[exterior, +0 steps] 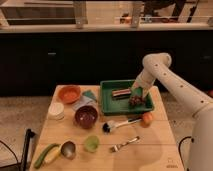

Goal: Place grapes in tray

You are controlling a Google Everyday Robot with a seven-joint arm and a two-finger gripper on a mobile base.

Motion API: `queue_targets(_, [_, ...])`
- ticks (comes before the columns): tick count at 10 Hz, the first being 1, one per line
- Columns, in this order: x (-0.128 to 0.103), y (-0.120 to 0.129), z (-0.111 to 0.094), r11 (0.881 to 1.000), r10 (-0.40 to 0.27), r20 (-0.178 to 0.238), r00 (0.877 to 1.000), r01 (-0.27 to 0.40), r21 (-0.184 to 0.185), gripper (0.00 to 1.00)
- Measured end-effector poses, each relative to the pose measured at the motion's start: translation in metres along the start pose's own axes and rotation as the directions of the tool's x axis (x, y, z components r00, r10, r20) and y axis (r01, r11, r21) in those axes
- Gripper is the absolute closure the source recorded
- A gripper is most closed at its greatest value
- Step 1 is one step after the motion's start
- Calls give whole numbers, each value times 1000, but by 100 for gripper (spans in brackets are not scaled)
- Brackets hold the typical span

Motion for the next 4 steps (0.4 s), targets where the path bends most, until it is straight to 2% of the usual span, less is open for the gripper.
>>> queue_targets(4, [9, 3, -2, 1000, 5, 1, 1000, -5, -8, 20])
